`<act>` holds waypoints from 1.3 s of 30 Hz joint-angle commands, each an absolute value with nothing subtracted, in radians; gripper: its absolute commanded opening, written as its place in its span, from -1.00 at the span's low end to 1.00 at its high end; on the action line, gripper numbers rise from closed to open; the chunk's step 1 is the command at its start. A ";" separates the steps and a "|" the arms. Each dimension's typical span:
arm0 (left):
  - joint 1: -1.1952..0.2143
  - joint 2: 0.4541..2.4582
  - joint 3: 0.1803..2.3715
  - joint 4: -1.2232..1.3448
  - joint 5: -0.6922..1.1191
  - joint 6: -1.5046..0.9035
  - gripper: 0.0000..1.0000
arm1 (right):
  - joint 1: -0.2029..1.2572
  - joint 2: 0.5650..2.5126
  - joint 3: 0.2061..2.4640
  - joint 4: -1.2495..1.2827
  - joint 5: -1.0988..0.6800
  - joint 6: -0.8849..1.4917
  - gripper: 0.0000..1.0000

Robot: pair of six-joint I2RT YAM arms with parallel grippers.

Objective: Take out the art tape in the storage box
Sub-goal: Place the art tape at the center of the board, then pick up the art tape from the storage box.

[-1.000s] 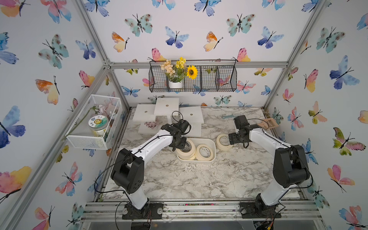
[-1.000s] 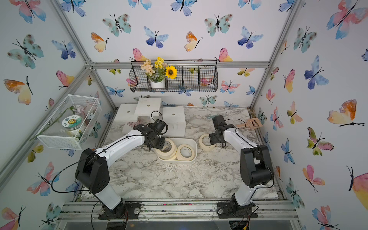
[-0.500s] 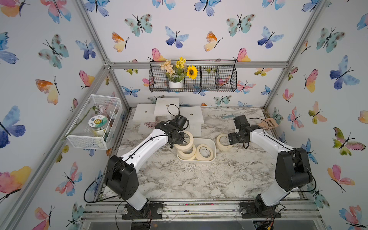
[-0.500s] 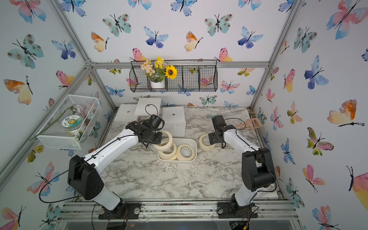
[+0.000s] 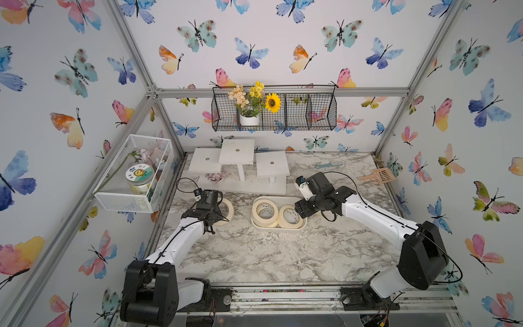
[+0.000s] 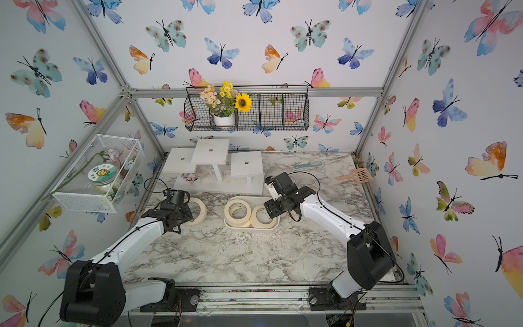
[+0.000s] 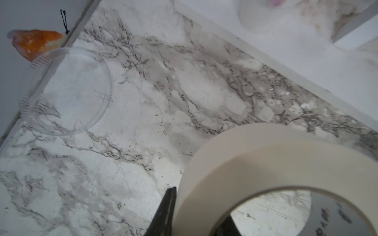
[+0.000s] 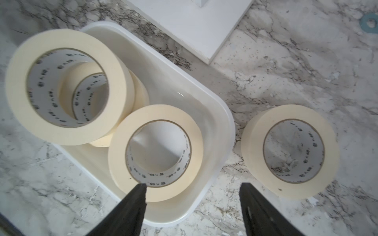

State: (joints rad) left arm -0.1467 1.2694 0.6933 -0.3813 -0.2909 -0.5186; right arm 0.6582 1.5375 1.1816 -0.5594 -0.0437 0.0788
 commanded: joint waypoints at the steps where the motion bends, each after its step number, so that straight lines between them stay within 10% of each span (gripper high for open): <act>1: -0.129 1.332 0.601 -0.149 -0.297 -0.608 -1.00 | 0.683 1.530 1.161 -0.546 -0.174 0.064 0.46; 8: -0.128 1.446 0.558 -0.014 -0.284 -0.669 -0.73 | 0.734 1.596 1.160 -0.532 -0.248 0.059 0.36; 17: -0.131 1.401 0.610 -0.066 -0.331 -0.631 0.82 | 0.767 1.681 1.189 -0.523 -0.276 0.070 0.26; 32: -0.301 1.154 0.973 -0.419 -0.342 -0.476 0.63 | 0.768 1.827 1.265 -0.514 -0.282 0.062 -0.08; 39: -0.393 1.213 1.028 -0.442 -0.353 -0.472 0.63 | 0.769 1.822 1.278 -0.539 -0.276 0.061 -0.64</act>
